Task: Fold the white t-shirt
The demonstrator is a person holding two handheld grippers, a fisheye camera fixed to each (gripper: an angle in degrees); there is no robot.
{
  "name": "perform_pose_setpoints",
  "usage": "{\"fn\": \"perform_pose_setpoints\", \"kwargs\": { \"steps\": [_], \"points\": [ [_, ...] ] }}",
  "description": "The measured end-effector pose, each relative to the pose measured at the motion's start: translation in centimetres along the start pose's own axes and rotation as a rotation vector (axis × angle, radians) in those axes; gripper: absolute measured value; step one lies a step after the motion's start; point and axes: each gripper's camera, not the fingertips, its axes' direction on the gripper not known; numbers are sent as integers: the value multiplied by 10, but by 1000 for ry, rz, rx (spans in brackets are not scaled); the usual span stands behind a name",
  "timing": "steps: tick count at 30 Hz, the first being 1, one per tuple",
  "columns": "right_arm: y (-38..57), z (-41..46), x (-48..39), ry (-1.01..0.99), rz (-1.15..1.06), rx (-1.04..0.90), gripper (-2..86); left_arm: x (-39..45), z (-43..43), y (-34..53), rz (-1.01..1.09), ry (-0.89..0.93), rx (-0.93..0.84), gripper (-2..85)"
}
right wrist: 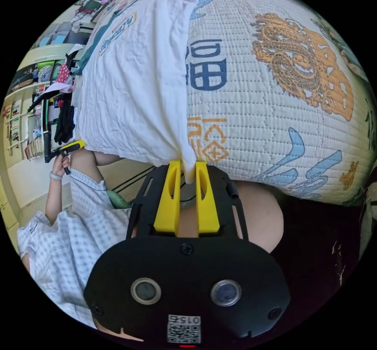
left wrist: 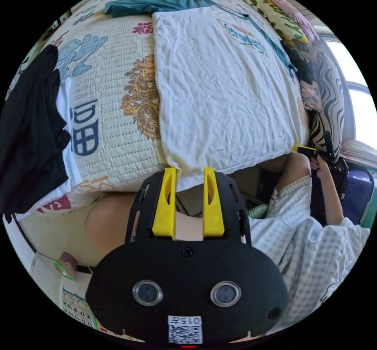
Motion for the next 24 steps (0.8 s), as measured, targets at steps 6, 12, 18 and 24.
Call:
{"fn": "perform_pose_setpoints", "kwargs": {
  "steps": [6,12,18,24],
  "points": [
    [18,-5,-7,33,-27,15,20,15,29,-14,26,-105,-39,36],
    [48,-21,-19,100,-69,12,-6,28,40,-1,42,-78,6,8],
    [62,-23,-18,129,-54,-42,-7,38,72,-8,40,-96,-19,6],
    [67,-18,-16,164,-20,-67,1,54,117,-28,37,-178,-53,15]
  ]
}}
